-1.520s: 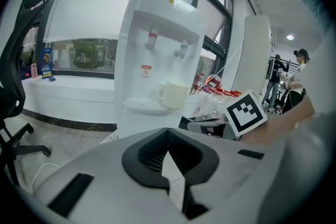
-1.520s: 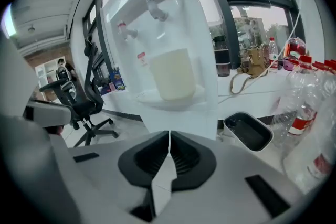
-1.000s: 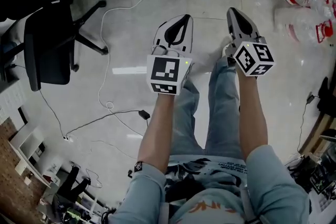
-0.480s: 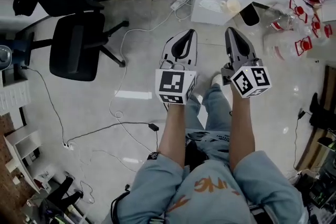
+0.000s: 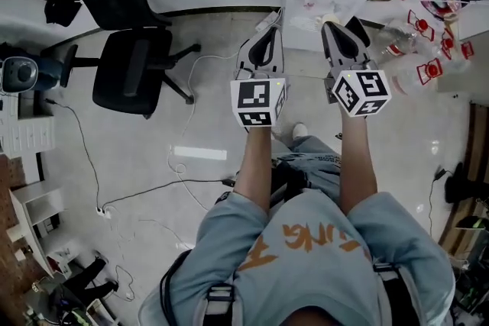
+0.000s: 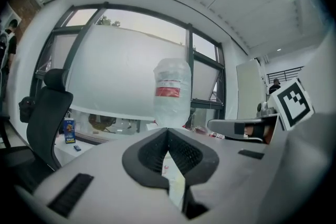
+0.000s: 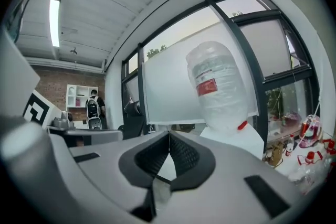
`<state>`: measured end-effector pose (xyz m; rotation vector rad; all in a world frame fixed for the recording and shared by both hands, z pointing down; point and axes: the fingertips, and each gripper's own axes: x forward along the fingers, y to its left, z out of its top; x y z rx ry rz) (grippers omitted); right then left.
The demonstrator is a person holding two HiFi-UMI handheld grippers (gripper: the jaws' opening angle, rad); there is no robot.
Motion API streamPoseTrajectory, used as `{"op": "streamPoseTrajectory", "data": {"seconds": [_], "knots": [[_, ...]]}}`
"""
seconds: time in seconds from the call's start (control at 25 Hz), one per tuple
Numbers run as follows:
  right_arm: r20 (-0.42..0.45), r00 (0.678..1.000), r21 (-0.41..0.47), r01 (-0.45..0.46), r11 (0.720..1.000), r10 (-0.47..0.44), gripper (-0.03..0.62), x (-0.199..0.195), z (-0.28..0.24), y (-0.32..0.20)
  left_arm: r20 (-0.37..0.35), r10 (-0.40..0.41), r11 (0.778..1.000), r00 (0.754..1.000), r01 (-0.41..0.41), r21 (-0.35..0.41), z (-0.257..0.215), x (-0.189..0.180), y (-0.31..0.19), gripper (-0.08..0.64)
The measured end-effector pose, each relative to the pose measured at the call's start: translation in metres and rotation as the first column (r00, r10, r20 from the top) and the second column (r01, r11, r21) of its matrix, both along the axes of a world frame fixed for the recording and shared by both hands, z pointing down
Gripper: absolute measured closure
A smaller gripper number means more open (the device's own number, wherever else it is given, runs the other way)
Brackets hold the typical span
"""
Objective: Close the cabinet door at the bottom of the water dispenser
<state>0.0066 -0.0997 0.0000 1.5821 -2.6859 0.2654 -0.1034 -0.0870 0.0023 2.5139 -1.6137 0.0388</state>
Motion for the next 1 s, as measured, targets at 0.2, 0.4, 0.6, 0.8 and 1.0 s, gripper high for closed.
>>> {"op": "streamPoseTrajectory", "data": {"seconds": [0.2,0.4,0.6,0.8,1.0], "knots": [[-0.011,0.999,0.037,0.039,0.999,-0.038,0.563,0.007,-0.025,-0.001,0.029,-0.025,0.999,0.999,0.024,0.022,-0.015,0.003,0.003,0.54],[0.016,0.995,0.05,0.098,0.994,-0.099,0.563,-0.007,-0.037,0.0,0.035,-0.068,0.997,0.997,0.066,0.033,-0.025,-0.006,0.0,0.54],[-0.001,0.993,0.07,0.119,0.99,-0.12,0.563,-0.009,-0.046,0.0,0.031,-0.084,0.995,0.996,0.083,0.048,-0.032,-0.006,0.002,0.54],[-0.025,0.994,0.087,0.11,0.99,-0.108,0.563,-0.001,-0.05,-0.002,0.04,-0.099,0.993,0.994,0.096,0.067,-0.039,0.0,0.0,0.54],[-0.057,0.993,0.094,0.113,0.989,-0.108,0.563,0.008,-0.052,-0.004,0.042,-0.105,0.993,0.994,0.102,0.066,-0.04,0.009,-0.005,0.54]]}}
